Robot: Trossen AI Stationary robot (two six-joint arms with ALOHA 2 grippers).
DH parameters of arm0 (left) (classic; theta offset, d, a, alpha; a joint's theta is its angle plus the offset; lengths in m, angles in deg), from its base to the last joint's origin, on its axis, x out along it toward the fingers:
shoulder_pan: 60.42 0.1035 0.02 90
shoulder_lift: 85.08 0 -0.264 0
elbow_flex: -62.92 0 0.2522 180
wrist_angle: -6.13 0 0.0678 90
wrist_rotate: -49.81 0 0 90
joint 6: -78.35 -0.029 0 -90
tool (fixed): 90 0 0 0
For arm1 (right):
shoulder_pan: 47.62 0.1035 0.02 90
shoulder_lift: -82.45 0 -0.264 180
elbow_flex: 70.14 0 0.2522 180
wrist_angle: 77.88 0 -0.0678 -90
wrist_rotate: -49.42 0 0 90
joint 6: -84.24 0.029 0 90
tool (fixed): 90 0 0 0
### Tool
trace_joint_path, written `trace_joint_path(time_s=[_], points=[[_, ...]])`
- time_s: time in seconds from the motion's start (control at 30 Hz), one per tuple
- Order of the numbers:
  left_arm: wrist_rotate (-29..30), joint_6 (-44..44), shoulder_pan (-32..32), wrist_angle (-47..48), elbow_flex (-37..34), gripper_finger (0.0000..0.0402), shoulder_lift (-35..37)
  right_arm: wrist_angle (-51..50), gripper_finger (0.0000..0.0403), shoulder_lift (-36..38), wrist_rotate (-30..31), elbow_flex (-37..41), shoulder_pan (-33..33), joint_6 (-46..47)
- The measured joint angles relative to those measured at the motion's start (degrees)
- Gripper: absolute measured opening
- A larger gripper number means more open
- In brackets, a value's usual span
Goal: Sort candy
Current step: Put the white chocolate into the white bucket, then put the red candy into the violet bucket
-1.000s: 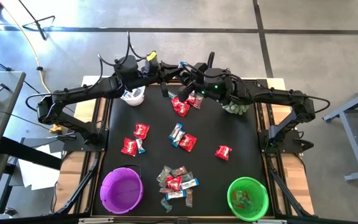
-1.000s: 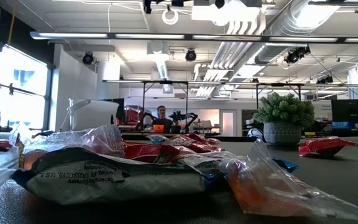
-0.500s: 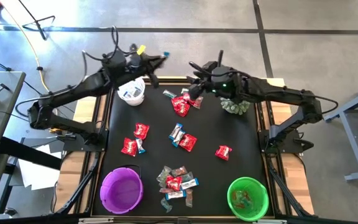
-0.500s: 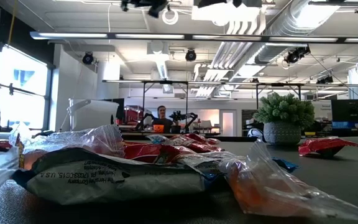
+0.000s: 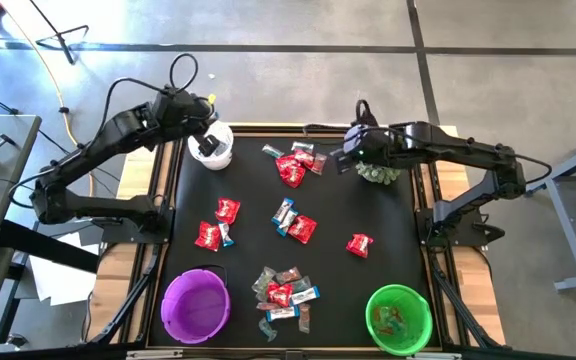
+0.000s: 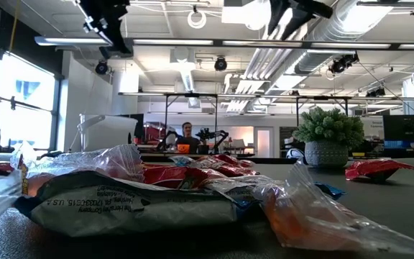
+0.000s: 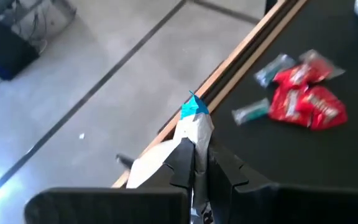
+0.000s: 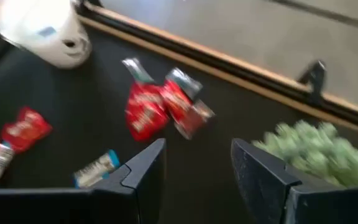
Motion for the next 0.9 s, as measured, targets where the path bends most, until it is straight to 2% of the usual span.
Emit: trace_joint_path(time_s=[0.23,0.43,0.57,0.63,0.7,0.9], points=[[-3.2,-2.3,3.9,0.9,0.0,0.0039,-2.8,-5.7,0.0176,0.1,-0.3,0.0,0.0,2.3],[-3.3,-5.8,6.4,3.3,0.0,0.0083,-6.1,-6.0,0.0176,0.1,-0.4,0.0,0.0,1.1],[-3.9,-4.9,7.2,3.4,0.0,0.0104,-7.6,-6.0,0.0176,0.1,-0.3,0.0,0.0,0.8],[-6.5,-3.6,7.2,3.7,0.0,0.0109,-8.0,-6.1,0.0176,0.1,-0.3,0.0,0.0,0.8],[-11.6,-2.9,7.1,4.6,0.0,0.0110,-8.1,-6.1,0.0176,0.1,-0.7,0.0,0.0,0.8],[-27.2,-0.5,6.3,5.5,0.0,0.0102,-8.1,-6.2,0.0176,0.1,-8.9,0.7,0.7,5.7]])
